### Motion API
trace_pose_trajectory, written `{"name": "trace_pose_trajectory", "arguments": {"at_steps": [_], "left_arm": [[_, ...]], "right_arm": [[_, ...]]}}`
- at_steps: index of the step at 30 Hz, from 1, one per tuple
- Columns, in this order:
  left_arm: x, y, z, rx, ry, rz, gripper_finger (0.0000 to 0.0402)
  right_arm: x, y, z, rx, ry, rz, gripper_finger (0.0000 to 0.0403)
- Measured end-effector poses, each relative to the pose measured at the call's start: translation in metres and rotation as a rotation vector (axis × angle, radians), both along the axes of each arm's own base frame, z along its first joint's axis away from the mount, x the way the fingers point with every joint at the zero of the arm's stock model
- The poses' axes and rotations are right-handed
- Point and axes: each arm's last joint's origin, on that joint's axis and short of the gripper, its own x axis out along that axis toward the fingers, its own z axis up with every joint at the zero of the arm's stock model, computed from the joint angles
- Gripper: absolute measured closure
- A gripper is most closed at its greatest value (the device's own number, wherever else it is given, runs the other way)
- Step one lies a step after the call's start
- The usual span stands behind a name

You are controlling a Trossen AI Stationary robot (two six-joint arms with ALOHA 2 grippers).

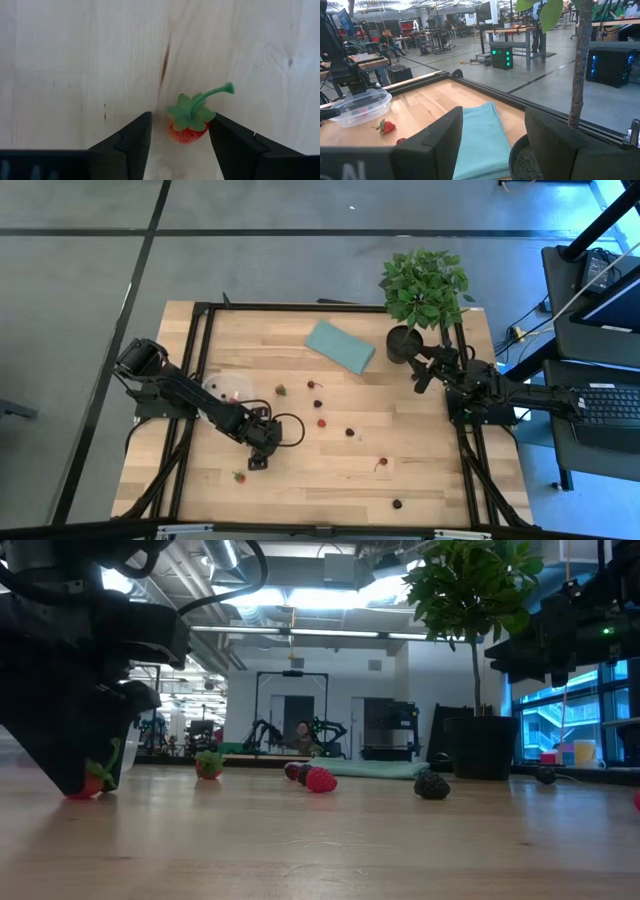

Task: Pick and placing Produce into tupperware
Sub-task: Put the middle red strawberry into the transparent bin

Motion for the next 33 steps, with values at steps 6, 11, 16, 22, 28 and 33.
{"name": "trace_pose_trajectory", "arguments": {"at_steps": [6, 11, 16, 22, 28, 33], "left_arm": [[0.000, 0.000, 0.000, 0.004, 0.000, 0.002, 0.0259], [0.000, 0.000, 0.000, 0.004, 0.000, 0.002, 0.0297], [0.000, 0.000, 0.000, 0.003, -0.006, 0.002, 0.0319], [0.001, 0.003, 0.001, 0.002, -0.005, 0.014, 0.0314], [0.001, 0.012, 0.006, 0.009, 0.005, 0.033, 0.0323], [-0.007, 0.021, 0.019, 0.018, 0.025, 0.051, 0.0322]], "right_arm": [[0.000, 0.000, 0.000, 0.000, 0.000, 0.000, 0.0186], [0.000, 0.000, 0.000, 0.000, 0.000, 0.000, 0.0186], [0.000, 0.000, 0.000, 0.000, 0.000, 0.000, 0.0186], [0.000, 0.000, 0.000, 0.000, 0.000, 0.000, 0.0186], [0.000, 0.000, 0.000, 0.000, -0.001, 0.000, 0.0186], [0.000, 0.000, 0.000, 0.000, -0.001, 0.000, 0.0186]]}}
